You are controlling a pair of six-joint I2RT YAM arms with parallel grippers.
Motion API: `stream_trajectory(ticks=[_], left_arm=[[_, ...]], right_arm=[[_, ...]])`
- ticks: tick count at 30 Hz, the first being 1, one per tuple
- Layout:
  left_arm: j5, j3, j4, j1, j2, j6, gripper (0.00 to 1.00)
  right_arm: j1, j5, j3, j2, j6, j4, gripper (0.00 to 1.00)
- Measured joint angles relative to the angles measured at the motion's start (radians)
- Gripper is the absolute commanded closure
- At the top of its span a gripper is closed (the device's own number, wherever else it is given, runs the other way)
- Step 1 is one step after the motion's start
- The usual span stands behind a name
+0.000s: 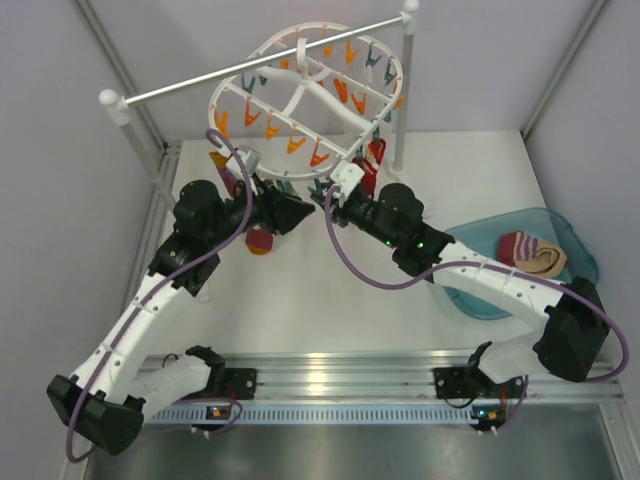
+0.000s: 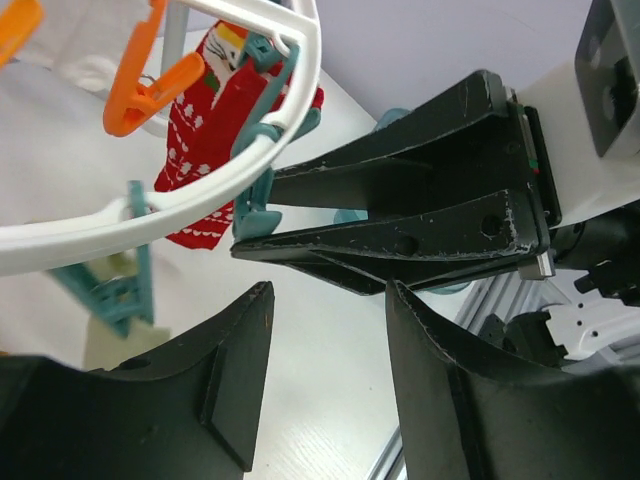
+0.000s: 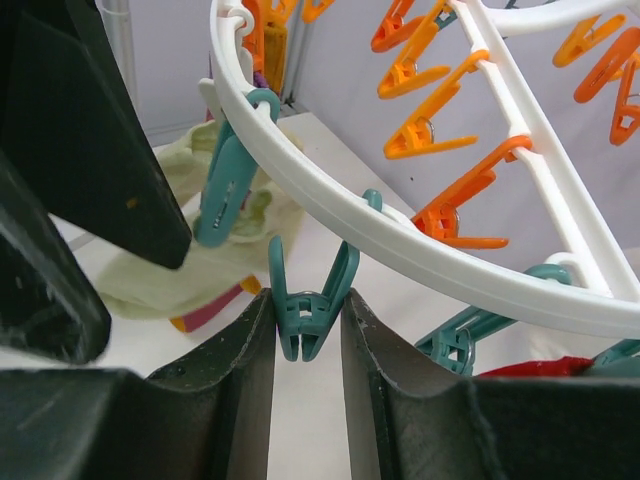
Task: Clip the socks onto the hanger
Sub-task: Open the clamp at the hanger.
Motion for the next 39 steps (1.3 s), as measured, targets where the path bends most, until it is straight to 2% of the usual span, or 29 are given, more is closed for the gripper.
stream_trajectory(ticks=[4,9,15,19,22,23,26,27,30,35,39], left_arm=[[-0.065,0.002,0.004,-0.066,0.037,0.033,0.47],[-0.168,0.007,0.019,-0.072,0.068,0.048,0.48],[-0.220,0.021,0.033,-0.084,0.100,0.048,0.51],[-0.229,0.021,0.033,-0.087,0.117,0.045,0.55],[-0.233,0.021,0.040,-0.087,0.121,0.034,0.62],[-0.233,0.021,0.044,-0.087,0.121,0.029,0.70],[-0.232,0.021,0.053,-0.092,0.121,0.015,0.80],[-0.231,0.021,0.053,-0.092,0.121,0.010,0.85],[-0.225,0.021,0.053,-0.090,0.121,0.007,0.94],[-0.196,0.021,0.059,-0.067,0.121,0.008,0.95],[-0.125,0.021,0.069,-0.014,0.122,0.008,0.93]], right_arm=[[0.021,0.048,0.017,0.000,-0.001,-0.039,1.00],[0.043,0.090,0.022,-0.002,0.001,-0.075,1.00],[0.051,0.114,0.022,-0.002,0.013,-0.080,1.00],[0.053,0.119,0.030,-0.002,0.026,-0.094,1.00],[0.053,0.119,0.042,-0.002,0.037,-0.109,1.00],[0.053,0.119,0.043,-0.002,0.042,-0.109,0.98],[0.053,0.113,0.044,-0.002,0.055,-0.111,0.86],[0.053,0.109,0.044,-0.002,0.056,-0.112,0.75],[0.049,0.094,0.043,-0.005,0.061,-0.114,0.57],[-0.006,-0.055,0.032,-0.045,0.093,-0.137,0.50],[-0.125,-0.239,0.032,-0.059,0.153,-0.146,0.50]])
